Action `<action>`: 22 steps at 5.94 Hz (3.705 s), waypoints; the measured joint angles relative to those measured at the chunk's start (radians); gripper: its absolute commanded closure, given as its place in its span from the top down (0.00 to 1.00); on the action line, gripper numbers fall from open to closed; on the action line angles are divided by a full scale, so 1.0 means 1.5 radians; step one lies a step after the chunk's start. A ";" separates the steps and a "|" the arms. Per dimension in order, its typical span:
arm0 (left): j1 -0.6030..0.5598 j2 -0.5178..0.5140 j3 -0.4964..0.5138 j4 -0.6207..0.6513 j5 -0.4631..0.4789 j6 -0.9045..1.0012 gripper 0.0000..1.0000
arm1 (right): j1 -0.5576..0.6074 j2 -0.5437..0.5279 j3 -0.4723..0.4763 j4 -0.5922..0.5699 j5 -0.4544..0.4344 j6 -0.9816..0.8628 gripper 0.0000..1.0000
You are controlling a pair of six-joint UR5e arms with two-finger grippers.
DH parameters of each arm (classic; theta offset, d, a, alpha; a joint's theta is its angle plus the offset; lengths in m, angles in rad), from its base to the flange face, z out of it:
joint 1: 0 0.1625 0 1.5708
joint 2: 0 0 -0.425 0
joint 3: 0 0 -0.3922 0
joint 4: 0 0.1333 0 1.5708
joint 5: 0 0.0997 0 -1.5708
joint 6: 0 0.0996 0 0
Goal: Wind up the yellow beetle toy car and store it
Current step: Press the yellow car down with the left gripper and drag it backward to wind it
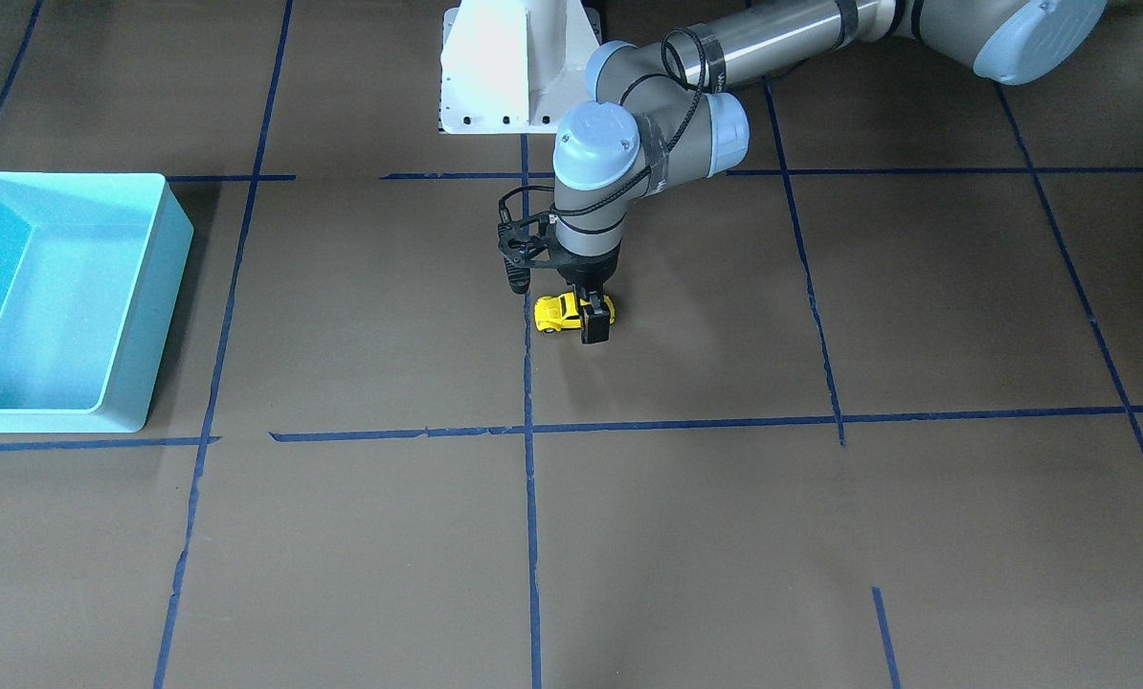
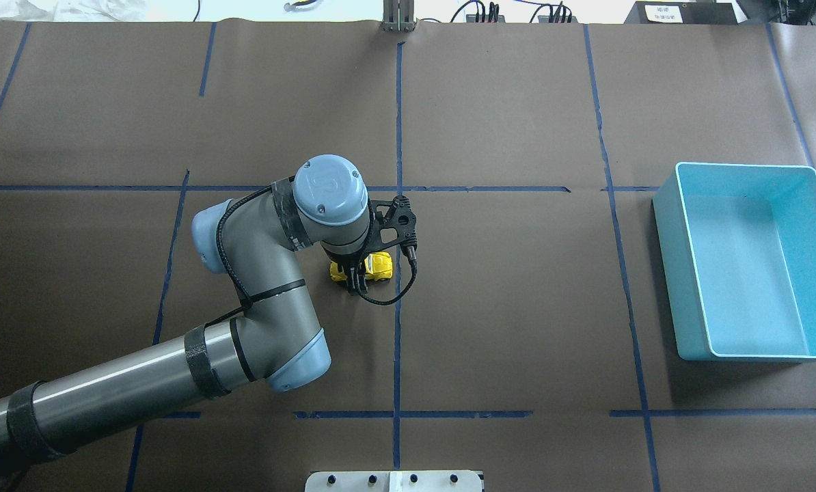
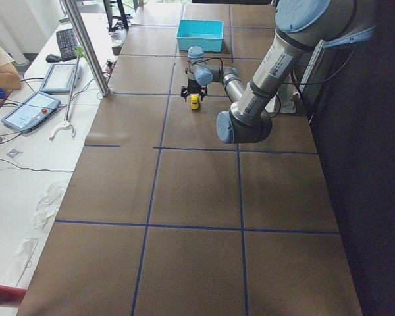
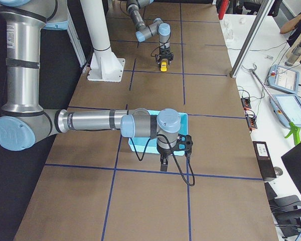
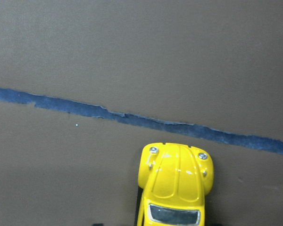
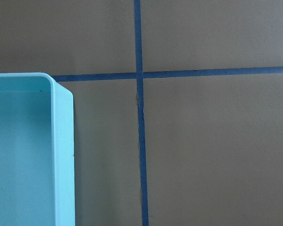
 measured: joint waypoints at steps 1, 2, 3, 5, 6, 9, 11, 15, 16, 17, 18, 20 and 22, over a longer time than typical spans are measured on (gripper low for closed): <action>0.000 -0.002 0.000 0.000 -0.002 0.000 0.17 | 0.000 0.000 0.000 0.000 0.000 0.000 1.00; 0.000 -0.003 0.000 0.000 -0.003 0.003 0.15 | 0.000 0.000 0.000 0.000 0.000 -0.001 1.00; 0.000 -0.006 -0.001 0.000 -0.003 0.022 0.14 | 0.000 0.000 0.000 0.000 0.000 -0.001 1.00; -0.015 -0.011 0.000 -0.002 -0.001 0.097 0.12 | 0.000 0.000 0.000 0.000 0.000 0.000 1.00; -0.022 -0.015 0.011 -0.011 0.000 0.109 0.12 | 0.000 0.000 0.000 0.000 0.000 0.000 1.00; -0.026 -0.043 0.069 -0.044 -0.003 0.134 0.12 | 0.000 0.000 0.000 0.000 0.000 0.001 1.00; -0.026 -0.052 0.074 -0.045 -0.004 0.147 0.12 | 0.000 0.001 0.000 0.000 0.000 0.001 1.00; -0.023 -0.061 0.074 -0.041 -0.005 0.144 0.12 | 0.000 0.001 0.000 0.000 0.001 0.001 1.00; -0.021 -0.060 0.074 -0.041 -0.005 0.145 0.12 | 0.000 0.001 0.000 0.000 0.000 0.001 1.00; -0.021 -0.059 0.075 -0.041 -0.005 0.147 0.12 | 0.000 0.001 0.000 0.000 0.000 0.001 1.00; -0.021 -0.058 0.076 -0.041 -0.006 0.148 0.12 | 0.000 0.001 0.000 0.000 0.000 0.001 1.00; -0.021 -0.055 0.076 -0.041 -0.008 0.149 0.12 | 0.000 0.002 0.001 0.000 0.001 0.001 1.00; -0.021 -0.054 0.075 -0.041 -0.012 0.149 0.12 | -0.001 0.002 0.001 -0.001 0.000 0.000 1.00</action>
